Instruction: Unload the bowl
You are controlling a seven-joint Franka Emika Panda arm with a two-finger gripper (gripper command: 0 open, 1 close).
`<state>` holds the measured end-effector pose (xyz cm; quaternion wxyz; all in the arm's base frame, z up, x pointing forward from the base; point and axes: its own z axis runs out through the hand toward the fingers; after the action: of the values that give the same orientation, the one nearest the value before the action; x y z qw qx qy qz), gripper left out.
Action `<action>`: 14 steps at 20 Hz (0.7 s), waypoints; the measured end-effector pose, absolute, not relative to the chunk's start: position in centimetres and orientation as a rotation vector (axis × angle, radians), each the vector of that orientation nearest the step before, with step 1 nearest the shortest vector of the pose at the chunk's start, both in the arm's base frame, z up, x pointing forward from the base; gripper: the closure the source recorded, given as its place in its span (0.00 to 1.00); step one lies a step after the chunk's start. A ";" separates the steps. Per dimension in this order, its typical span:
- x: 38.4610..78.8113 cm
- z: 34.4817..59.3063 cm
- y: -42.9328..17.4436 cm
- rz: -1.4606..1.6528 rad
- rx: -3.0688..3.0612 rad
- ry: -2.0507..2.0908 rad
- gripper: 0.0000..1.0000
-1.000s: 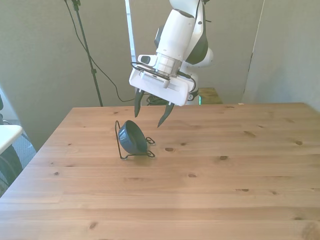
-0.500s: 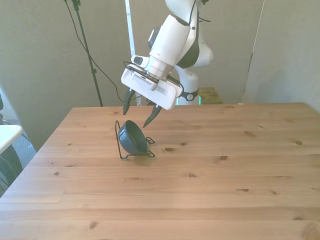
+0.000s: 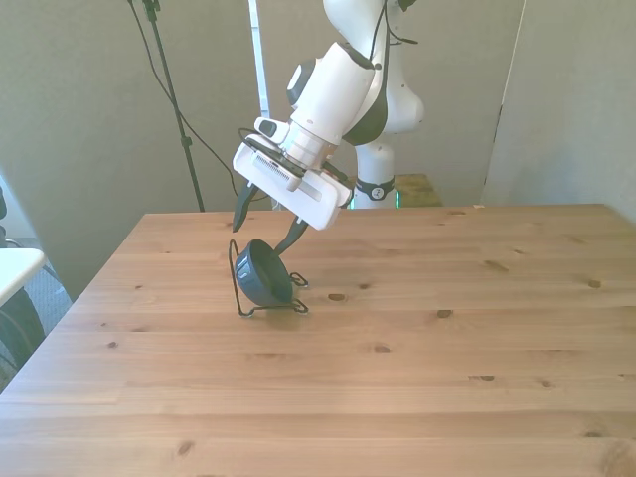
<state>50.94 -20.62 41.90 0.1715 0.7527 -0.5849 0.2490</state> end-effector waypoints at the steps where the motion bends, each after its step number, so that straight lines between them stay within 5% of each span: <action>1: 51.0 41.8 -20.6 0.704 2.135 -1.660 0.00; 8: 51.0 41.4 -21.1 0.692 2.107 -1.657 0.00; 9: 51.1 41.3 -21.3 0.690 2.104 -1.658 1.00; 14: 51.7 40.9 -21.6 0.685 2.099 -1.656 1.00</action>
<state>51.68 -21.62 40.93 0.1895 0.7468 -0.5892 0.2435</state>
